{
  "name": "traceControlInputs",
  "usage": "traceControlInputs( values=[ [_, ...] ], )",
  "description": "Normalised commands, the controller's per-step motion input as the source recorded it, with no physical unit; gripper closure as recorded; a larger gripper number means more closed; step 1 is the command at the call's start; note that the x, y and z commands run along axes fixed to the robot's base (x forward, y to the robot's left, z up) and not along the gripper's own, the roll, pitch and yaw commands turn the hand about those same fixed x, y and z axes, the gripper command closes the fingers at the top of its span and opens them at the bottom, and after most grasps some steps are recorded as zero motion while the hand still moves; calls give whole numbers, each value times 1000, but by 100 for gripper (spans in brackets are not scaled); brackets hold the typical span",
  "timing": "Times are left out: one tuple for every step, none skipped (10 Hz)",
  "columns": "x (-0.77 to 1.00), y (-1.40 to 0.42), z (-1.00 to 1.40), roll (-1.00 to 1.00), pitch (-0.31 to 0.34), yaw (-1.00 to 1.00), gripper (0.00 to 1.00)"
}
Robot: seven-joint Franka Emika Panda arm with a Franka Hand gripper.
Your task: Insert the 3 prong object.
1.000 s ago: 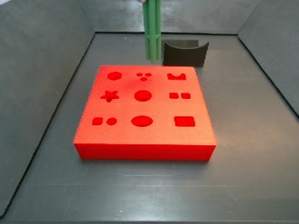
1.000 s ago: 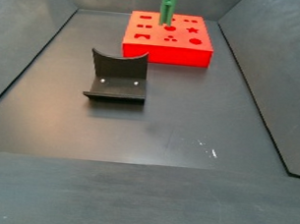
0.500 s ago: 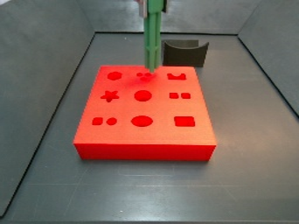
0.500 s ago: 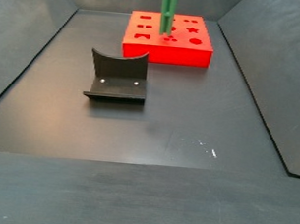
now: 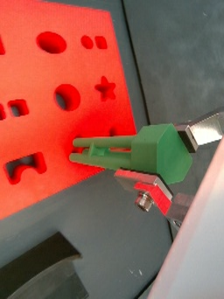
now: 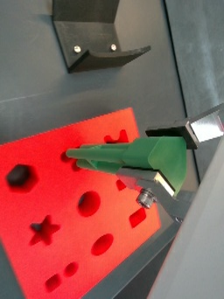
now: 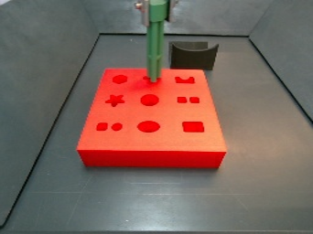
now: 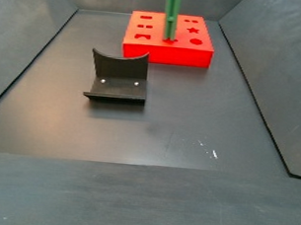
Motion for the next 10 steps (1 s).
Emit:
traceControlInputs(
  values=[
    [-137, -114, 0, -3, -140, 0, 100],
    [6, -31, -177, 0, -121, 77, 100],
    [169, 0, -240, 0, -119, 151, 100],
    [114, 0, -263, 0, -100, 149, 100],
    [0, 0, -243, 0, -104, 103, 100],
    [0, 0, -254, 0, -103, 71, 100],
    [0, 0, -260, 0, -83, 26, 100],
    [29, 0, -3, 0, 0, 0, 100],
    [6, 0, -520, 0, -34, -51, 100],
    [0, -74, -711, 204, -19, -17, 100]
  ],
)
